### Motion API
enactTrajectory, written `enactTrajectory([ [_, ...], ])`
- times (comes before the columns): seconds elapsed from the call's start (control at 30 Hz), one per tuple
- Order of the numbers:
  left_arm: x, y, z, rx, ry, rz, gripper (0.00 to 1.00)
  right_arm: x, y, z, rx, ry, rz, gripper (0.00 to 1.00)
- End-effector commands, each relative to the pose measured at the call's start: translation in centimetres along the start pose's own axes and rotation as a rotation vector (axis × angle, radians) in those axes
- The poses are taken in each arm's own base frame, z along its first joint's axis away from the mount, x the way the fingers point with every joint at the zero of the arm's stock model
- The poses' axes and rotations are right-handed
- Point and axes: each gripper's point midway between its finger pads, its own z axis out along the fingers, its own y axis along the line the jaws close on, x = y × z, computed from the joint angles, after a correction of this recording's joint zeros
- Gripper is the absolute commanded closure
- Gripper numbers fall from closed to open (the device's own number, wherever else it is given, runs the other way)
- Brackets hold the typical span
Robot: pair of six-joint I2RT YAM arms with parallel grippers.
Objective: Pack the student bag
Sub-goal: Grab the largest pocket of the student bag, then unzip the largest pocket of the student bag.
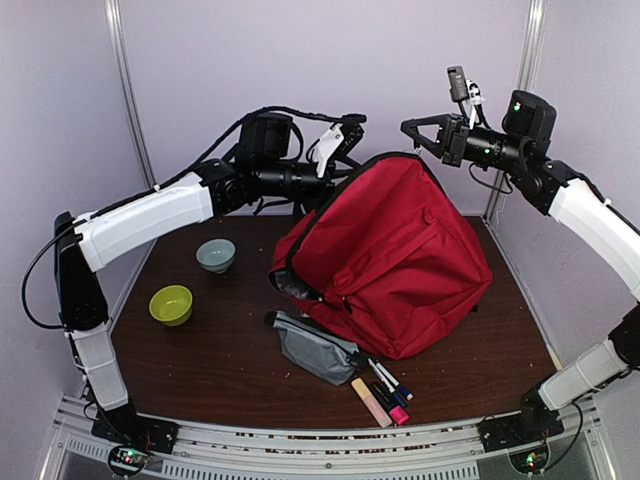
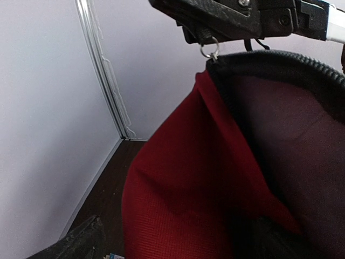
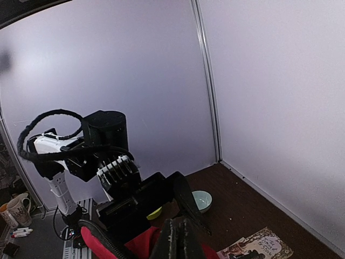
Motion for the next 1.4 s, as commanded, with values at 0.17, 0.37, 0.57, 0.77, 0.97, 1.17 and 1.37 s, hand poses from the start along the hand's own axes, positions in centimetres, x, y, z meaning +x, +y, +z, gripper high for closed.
enactTrajectory([
  [0.17, 1.6, -1.4, 1.3, 0.060, 0.064, 0.093, 0.02, -5.3, 3.5, -0.8, -0.038, -0.133, -0.114, 1.00],
  [0.37, 1.1, -0.3, 1.7, 0.024, 0.091, 0.124, 0.55, -6.6, 4.4, -1.6, -0.025, -0.144, -0.137, 1.00],
  [0.57, -0.9, 0.0, 0.1, -0.033, 0.014, 0.082, 1.00, -6.9, 2.0, -3.3, 0.164, -0.136, -0.124, 1.00],
  [0.77, -4.2, 1.3, -3.5, -0.187, -0.083, 0.108, 1.00, -5.7, -1.5, -6.2, 0.376, -0.160, -0.072, 1.00],
  [0.97, -5.1, 1.4, -5.9, -0.253, -0.097, 0.119, 1.00, -4.6, -4.2, -8.0, 0.470, -0.139, -0.028, 1.00],
  [1.17, -7.1, 0.0, -8.1, -0.234, -0.156, 0.188, 1.00, -2.3, -10.6, -12.5, 0.633, -0.204, 0.140, 1.00],
  [1.37, -9.6, -0.7, -9.3, -0.213, -0.235, 0.211, 1.00, 2.7, -15.6, -14.0, 0.743, -0.141, 0.264, 1.00],
])
